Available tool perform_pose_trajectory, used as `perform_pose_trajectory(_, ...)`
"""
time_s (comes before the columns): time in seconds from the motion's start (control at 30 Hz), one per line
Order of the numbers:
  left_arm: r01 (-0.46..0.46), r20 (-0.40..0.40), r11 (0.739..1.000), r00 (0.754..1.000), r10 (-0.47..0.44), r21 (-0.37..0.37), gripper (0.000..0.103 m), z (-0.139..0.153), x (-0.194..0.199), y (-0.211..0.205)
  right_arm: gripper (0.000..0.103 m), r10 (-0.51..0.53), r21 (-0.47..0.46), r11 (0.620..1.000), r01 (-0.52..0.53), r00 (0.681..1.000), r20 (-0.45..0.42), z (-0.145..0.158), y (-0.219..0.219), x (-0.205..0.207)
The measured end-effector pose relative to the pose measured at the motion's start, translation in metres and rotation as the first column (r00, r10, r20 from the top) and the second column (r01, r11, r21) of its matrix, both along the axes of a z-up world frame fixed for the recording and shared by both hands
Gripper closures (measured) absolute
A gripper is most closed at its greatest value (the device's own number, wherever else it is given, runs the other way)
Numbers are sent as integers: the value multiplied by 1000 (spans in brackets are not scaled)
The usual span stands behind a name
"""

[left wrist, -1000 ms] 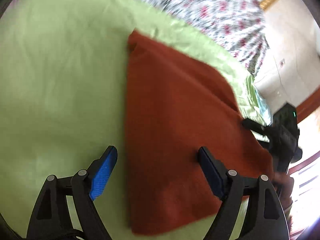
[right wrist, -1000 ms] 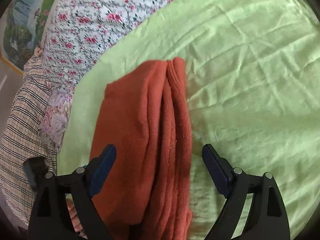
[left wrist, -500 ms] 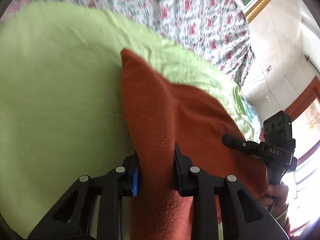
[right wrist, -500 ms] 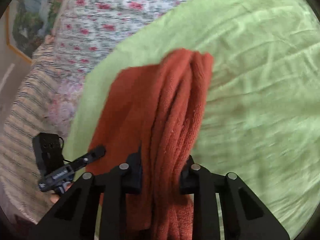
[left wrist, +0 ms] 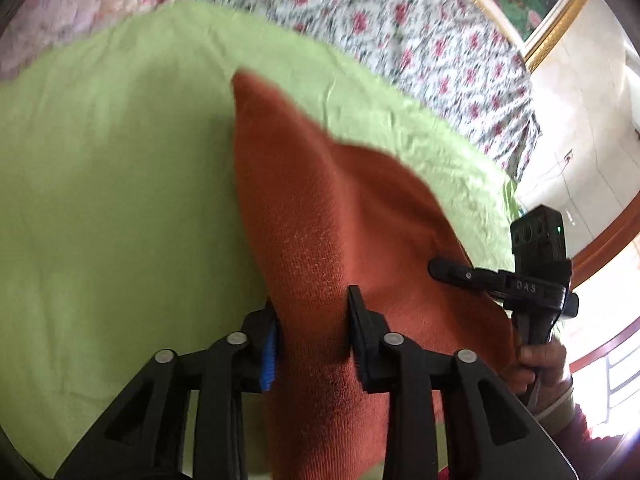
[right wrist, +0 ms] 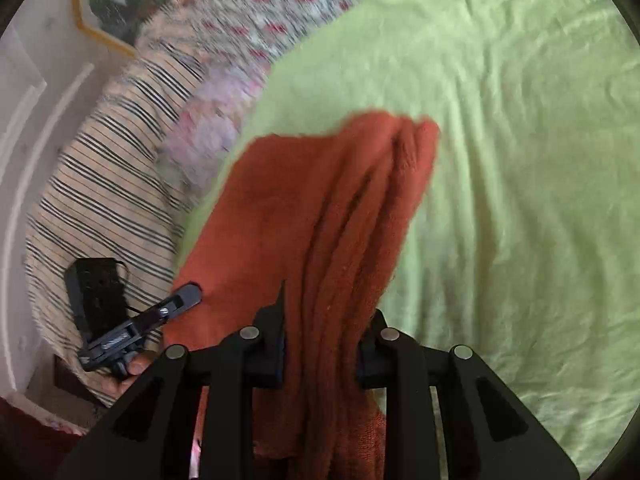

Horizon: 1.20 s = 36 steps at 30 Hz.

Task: Fold small clothes

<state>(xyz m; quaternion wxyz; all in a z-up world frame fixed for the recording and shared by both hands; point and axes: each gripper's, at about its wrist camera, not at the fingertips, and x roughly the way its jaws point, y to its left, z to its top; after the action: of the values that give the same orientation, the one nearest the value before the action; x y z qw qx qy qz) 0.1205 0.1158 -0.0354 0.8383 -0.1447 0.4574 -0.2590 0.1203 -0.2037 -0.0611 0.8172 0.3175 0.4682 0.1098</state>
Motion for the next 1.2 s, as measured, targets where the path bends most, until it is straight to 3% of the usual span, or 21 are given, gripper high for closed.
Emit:
perform_pose_trajectory(0.13,-6,-8,1000,1000,6,-26,59,-4,10,8,65,-29,-8,1000,28,998,-51,-10,-5,-6)
perform_pose_trajectory(0.2,-18,-6,1000,1000,18,-26,52,-1,23,10,46,-62,-42,997,59,996,-71,-4,-11,-8)
perform_pose_trajectory(0.27,-30,-2,999,1000,30,-33,50,1,38,15,41,-101,-84,992,96,993,-58,7,-17,-9)
perform_pose_trajectory(0.43,-90,-20,995,996,90,-38,49,3,84,18,40,-153,-166,974,154,988,21,38,-27,6)
perform_pose_trajectory(0.5,-109,-37,993,993,108,-38,49,0,100,18,52,-133,-177,974,138,990,39,43,-22,22)
perform_pose_trajectory(0.57,-122,-59,992,991,119,-36,49,-7,119,15,56,-109,-175,978,113,993,33,41,-13,38)
perform_pose_trajectory(0.67,-120,-72,993,990,121,16,51,-14,145,5,90,-104,-199,976,94,994,-45,22,-6,62)
perform_pose_trajectory(0.73,-120,-66,992,990,123,47,55,-15,157,-1,91,-118,-158,981,112,993,-30,24,-12,61)
perform_pose_trajectory(0.8,-116,-38,990,992,119,75,77,-10,165,-9,92,-133,-126,982,140,989,60,44,-15,48)
perform_pose_trajectory(0.87,-129,1,982,991,130,135,88,-5,173,-19,92,-148,-140,977,161,984,98,54,-18,38)
perform_pose_trajectory(1.03,-194,90,932,981,174,306,92,2,189,-33,92,-156,-208,967,151,988,-11,17,-22,49)
perform_pose_trajectory(1.13,-232,106,916,972,209,328,92,11,188,-23,91,-176,-173,970,171,984,-17,10,-27,46)
perform_pose_trajectory(1.2,-238,120,926,970,211,295,92,22,176,-14,87,-179,-177,969,174,984,-13,18,-25,41)
